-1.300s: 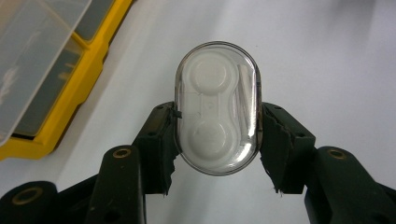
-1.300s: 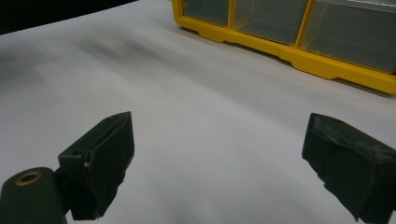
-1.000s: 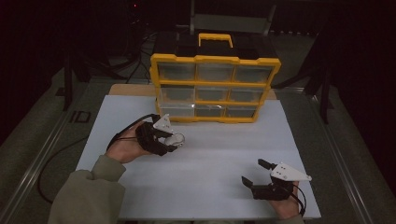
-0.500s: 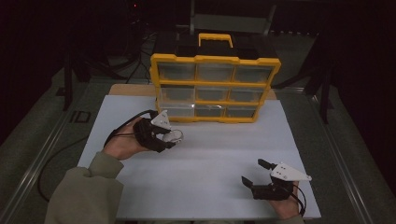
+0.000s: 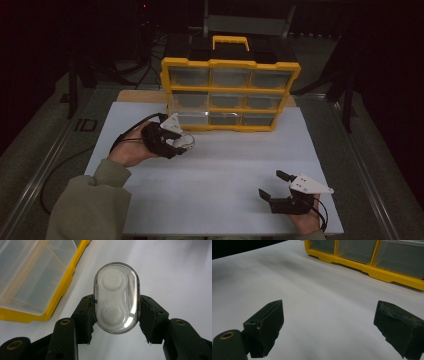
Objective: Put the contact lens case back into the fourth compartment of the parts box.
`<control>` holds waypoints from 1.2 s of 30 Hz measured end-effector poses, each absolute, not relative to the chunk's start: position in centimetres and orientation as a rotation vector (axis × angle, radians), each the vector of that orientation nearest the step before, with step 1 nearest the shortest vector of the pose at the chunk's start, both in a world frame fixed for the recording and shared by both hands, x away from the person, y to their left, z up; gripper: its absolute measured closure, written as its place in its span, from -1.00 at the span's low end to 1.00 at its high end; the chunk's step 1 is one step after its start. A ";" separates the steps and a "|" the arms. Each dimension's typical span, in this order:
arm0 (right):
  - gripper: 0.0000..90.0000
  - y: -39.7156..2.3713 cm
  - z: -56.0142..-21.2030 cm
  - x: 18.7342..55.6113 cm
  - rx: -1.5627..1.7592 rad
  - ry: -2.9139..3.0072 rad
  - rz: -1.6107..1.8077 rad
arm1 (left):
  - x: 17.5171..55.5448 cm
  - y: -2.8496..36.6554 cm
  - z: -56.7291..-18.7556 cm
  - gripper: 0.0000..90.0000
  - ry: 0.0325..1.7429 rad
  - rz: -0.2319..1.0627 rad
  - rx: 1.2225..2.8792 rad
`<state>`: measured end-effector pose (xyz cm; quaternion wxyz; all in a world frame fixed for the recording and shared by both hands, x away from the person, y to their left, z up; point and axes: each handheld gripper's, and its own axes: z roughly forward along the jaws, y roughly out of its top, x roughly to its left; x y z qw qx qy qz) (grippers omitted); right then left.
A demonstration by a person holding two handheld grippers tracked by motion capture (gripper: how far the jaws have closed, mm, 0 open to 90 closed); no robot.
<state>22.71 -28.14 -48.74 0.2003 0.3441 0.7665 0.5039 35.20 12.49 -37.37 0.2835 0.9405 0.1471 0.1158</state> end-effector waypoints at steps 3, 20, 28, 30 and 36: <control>-0.80 -28.2 -48.7 22.7 0.963 2.141 1.410 | 35.3 12.5 -37.1 0.10 0.404 0.313 2.509; -0.80 -28.2 -48.7 22.7 0.962 2.139 1.410 | 36.5 12.7 -35.1 0.10 0.405 0.357 2.517; -0.80 -28.2 -48.7 22.7 0.963 2.139 1.410 | 36.8 12.5 -34.3 0.10 0.404 0.381 2.523; -0.80 -28.1 -48.7 22.7 0.961 2.138 1.409 | 37.0 12.5 -34.0 0.10 0.402 0.381 2.526; -0.80 -28.2 -48.7 22.7 0.962 2.139 1.411 | 37.5 12.5 -33.4 0.10 0.418 0.390 2.516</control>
